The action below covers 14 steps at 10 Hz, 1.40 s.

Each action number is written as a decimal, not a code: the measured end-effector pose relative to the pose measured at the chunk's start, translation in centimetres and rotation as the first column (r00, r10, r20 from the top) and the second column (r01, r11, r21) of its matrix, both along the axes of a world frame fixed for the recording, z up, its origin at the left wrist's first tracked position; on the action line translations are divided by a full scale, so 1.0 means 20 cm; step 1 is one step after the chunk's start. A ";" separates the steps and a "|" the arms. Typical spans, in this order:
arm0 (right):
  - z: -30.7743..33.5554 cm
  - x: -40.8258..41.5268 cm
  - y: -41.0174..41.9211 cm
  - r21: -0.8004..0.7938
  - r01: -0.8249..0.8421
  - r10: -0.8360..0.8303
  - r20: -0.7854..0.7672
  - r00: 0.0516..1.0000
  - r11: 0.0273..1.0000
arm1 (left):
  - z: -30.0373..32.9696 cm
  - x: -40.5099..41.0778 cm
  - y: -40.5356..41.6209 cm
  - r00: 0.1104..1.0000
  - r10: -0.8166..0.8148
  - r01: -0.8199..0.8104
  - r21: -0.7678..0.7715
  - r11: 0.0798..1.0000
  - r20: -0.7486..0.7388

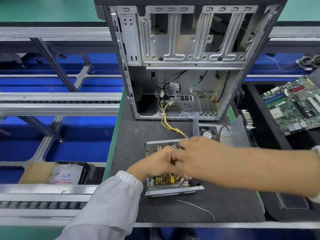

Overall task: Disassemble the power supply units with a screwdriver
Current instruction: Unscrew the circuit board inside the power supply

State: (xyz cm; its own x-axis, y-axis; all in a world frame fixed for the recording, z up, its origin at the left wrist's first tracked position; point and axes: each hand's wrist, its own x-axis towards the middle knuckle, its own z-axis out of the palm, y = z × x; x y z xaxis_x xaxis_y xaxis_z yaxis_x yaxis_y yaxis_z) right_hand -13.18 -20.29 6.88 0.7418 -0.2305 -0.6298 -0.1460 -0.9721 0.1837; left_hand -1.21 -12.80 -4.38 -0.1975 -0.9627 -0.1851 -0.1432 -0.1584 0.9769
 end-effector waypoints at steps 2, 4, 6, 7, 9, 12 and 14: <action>0.16 -0.03 -0.03 0.030 -0.089 0.088 0.037 0.995 0.996 | 0.04 -0.04 -0.01 0.994 -0.024 0.022 -0.014 1.000 -0.108; 0.05 -0.02 0.01 -0.038 -0.183 0.186 0.131 0.974 0.982 | 0.05 -0.02 0.02 0.978 -0.117 0.127 0.050 0.991 -0.171; 0.00 -0.07 -0.03 -0.039 -0.173 0.178 0.215 0.960 0.984 | 0.05 0.06 0.00 0.979 -0.046 0.061 0.069 0.996 -0.196; -0.01 -0.09 -0.02 0.058 -0.258 0.232 0.281 0.931 0.964 | 0.03 0.08 -0.02 0.988 -0.047 0.057 0.066 0.996 -0.149; 0.02 -0.03 -0.03 0.257 -0.081 0.018 0.237 0.971 0.963 | 0.02 0.07 -0.02 0.982 -0.112 0.127 0.097 0.987 -0.149; 0.04 -0.09 -0.01 -0.095 -0.187 0.209 0.351 0.913 0.978 | 0.10 0.02 -0.01 0.959 -0.179 0.194 0.047 0.980 -0.218; 0.03 -0.07 0.01 -0.041 -0.217 0.217 0.360 0.908 0.975 | 0.07 0.02 0.00 0.961 -0.079 0.106 0.086 0.991 -0.264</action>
State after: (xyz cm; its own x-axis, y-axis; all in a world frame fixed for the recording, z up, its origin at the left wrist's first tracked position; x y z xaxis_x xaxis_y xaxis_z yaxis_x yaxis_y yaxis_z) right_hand -14.66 -20.16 7.52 0.9497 -0.0385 -0.3108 0.0119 -0.9873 0.1586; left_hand -0.86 -12.76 -2.91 -0.3387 -0.9175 -0.2083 0.0948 -0.2536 0.9626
